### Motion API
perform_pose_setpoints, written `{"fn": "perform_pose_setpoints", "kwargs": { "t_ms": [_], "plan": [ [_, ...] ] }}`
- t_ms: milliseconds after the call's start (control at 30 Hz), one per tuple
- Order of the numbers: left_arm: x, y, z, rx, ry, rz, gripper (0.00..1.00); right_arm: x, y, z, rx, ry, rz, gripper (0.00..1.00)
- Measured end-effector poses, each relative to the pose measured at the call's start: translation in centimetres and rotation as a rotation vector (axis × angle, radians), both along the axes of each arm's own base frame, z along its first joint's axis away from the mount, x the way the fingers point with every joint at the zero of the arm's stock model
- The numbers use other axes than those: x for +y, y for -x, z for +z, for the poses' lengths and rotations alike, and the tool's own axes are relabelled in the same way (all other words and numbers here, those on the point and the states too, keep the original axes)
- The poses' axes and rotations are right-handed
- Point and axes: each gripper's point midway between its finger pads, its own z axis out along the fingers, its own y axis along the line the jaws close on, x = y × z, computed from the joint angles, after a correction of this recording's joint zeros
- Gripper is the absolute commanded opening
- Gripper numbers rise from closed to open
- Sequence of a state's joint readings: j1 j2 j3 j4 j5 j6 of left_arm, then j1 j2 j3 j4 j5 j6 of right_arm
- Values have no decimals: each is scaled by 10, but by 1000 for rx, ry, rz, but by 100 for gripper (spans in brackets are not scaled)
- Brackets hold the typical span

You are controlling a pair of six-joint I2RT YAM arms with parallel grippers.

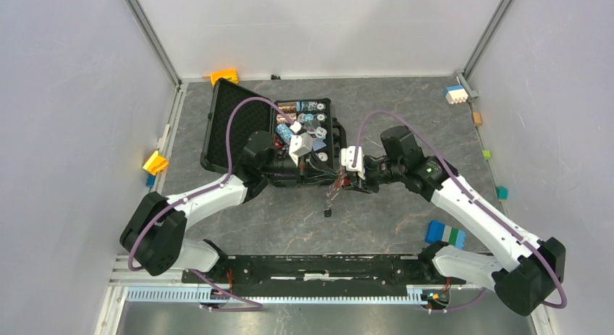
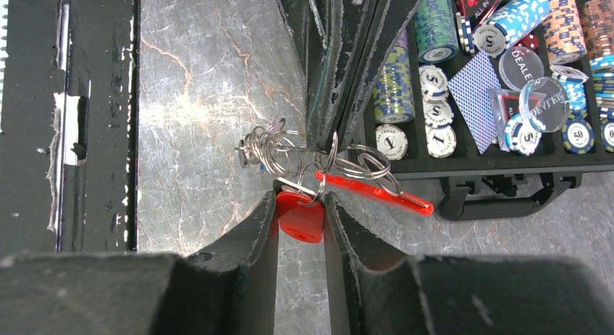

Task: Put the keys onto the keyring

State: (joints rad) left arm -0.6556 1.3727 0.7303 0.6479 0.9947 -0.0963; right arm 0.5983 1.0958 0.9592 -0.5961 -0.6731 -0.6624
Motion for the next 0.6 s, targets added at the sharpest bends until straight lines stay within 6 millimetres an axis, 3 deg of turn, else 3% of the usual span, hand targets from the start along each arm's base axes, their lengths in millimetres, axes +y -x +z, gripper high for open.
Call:
{"fn": "perform_pose_setpoints", "kwargs": {
  "t_ms": [600],
  "plan": [
    [0, 8, 12, -1, 48, -39, 2, 10, 3, -3, 42, -31, 47, 16]
  ]
}}
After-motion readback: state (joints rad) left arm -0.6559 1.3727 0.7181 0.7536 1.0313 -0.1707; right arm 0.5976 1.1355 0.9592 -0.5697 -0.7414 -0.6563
